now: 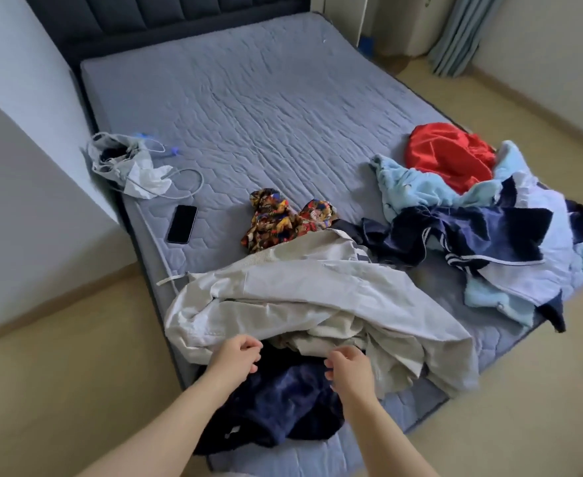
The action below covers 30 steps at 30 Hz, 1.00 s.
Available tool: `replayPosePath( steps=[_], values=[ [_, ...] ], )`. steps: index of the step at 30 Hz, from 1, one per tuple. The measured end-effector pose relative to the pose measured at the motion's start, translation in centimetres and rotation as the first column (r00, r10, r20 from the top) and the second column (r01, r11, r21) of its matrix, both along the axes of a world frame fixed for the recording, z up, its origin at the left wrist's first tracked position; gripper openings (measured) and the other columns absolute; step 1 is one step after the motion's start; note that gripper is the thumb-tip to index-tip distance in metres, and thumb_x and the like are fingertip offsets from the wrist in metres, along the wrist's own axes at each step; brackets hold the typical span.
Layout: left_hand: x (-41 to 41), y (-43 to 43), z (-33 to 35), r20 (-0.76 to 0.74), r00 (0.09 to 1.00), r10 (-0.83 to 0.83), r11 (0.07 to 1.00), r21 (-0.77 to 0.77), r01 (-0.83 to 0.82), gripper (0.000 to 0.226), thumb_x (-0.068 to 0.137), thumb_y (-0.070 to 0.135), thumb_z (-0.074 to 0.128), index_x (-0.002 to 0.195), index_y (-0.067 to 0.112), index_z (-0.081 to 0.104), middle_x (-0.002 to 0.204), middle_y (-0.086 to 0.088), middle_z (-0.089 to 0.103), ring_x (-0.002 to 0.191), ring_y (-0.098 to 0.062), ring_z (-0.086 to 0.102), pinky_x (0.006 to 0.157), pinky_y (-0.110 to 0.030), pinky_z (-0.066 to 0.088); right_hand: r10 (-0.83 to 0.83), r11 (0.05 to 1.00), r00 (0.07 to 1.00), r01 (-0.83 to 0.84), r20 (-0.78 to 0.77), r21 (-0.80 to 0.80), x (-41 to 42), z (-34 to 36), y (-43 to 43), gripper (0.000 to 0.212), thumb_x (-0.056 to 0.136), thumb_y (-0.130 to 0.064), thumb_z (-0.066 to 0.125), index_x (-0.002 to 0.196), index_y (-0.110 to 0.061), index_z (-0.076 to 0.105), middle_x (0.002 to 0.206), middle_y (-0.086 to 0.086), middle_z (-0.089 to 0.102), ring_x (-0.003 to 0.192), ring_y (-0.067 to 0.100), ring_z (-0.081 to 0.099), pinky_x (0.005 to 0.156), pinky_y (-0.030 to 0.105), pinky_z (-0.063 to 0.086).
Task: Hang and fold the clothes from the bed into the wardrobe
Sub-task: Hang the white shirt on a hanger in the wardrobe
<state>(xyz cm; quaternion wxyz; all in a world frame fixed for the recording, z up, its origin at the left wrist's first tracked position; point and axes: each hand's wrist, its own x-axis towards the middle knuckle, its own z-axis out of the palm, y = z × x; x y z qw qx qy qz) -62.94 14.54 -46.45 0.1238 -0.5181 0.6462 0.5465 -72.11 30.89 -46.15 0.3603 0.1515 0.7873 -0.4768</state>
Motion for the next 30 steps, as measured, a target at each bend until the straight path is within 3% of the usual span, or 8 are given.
replayPosePath(
  steps=[5,9,12,15,21,24,27,30],
  values=[
    [-5.5,3.7,-1.7,0.043,0.997,0.060,0.998,-0.008,-0.059,0.022,0.089,0.011,0.047,0.076,0.024,0.059,0.078,0.001,0.063,0.053,-0.009,0.053,0.045,-0.018,0.036,0.157,0.986,0.988,-0.157,0.001,0.058,-6.5,-1.7,2.5,0.015,0.088,-0.011,0.045,0.090,-0.013,0.059,0.082,0.003,0.061,0.072,0.019,0.056,0.060,0.027,0.041],
    [-8.0,5.5,-2.9,0.115,0.980,-0.159,0.978,-0.115,0.172,0.017,0.091,0.021,0.047,0.082,0.030,0.058,0.084,0.012,0.058,0.074,-0.011,0.059,0.062,-0.022,0.043,0.266,0.957,0.964,-0.264,0.004,0.118,-9.3,-3.8,3.7,0.014,0.088,-0.012,0.044,0.085,-0.017,0.057,0.088,0.001,0.062,0.084,0.021,0.059,0.062,0.027,0.040],
    [-9.2,6.5,-4.8,0.278,0.795,-0.539,0.759,-0.249,0.601,0.022,0.094,0.024,0.041,0.109,0.028,0.056,0.112,0.010,0.056,0.102,-0.012,0.051,0.080,-0.025,0.043,0.390,0.907,0.921,-0.386,0.010,0.168,-10.8,-5.9,4.5,0.017,0.088,-0.014,0.042,0.091,-0.018,0.058,0.089,0.000,0.062,0.077,0.017,0.056,0.063,0.029,0.041],
    [-10.2,6.9,-7.3,0.326,0.675,-0.662,0.608,-0.292,0.738,0.037,0.095,0.023,0.040,0.132,0.026,0.040,0.137,0.006,0.039,0.122,-0.017,0.038,0.095,-0.029,0.036,0.575,0.791,0.818,-0.563,0.021,0.240,-12.0,-8.5,4.4,0.033,0.089,-0.014,0.041,0.119,-0.017,0.053,0.115,0.004,0.057,0.101,0.021,0.054,0.076,0.028,0.039],
    [-12.5,8.2,-13.8,0.344,0.649,-0.678,0.580,-0.291,0.761,0.061,0.090,0.028,0.049,0.142,0.029,0.016,0.152,0.003,-0.001,0.134,-0.030,0.024,0.105,-0.040,0.028,0.741,0.647,0.669,-0.687,-0.061,0.331,-13.2,-13.7,4.0,0.066,0.088,-0.012,0.043,0.147,-0.027,0.020,0.149,-0.001,0.026,0.129,0.029,0.033,0.099,0.037,0.035],
    [-13.2,7.8,-16.3,0.478,0.640,-0.601,0.483,-0.421,0.768,0.055,0.089,0.032,0.051,0.138,0.032,0.025,0.150,0.002,0.006,0.134,-0.027,0.022,0.106,-0.042,0.024,0.817,0.537,0.570,-0.695,-0.089,0.477,-13.6,-16.0,3.7,0.070,0.088,-0.025,0.049,0.147,-0.031,0.012,0.148,-0.003,0.019,0.129,0.029,0.028,0.099,0.039,0.035],
    [-13.6,7.1,-17.5,0.478,0.663,-0.577,0.400,-0.542,0.739,0.031,0.091,0.025,0.047,0.122,0.027,0.048,0.140,0.002,0.032,0.126,-0.023,0.032,0.095,-0.035,0.028,0.819,0.536,0.553,-0.638,-0.156,0.553,-13.6,-17.3,3.4,0.057,0.087,-0.031,0.052,0.140,-0.032,0.029,0.138,-0.001,0.031,0.125,0.027,0.030,0.096,0.038,0.036],
    [-13.6,6.4,-16.9,0.235,0.814,-0.531,0.626,-0.538,0.564,0.017,0.094,0.024,0.045,0.102,0.019,0.059,0.113,0.006,0.053,0.108,-0.018,0.047,0.081,-0.026,0.030,0.787,0.597,0.559,-0.586,-0.260,0.548,-13.5,-17.2,3.0,0.032,0.094,-0.025,0.045,0.124,-0.023,0.054,0.124,0.005,0.048,0.117,0.028,0.038,0.092,0.036,0.034]
  ],
)
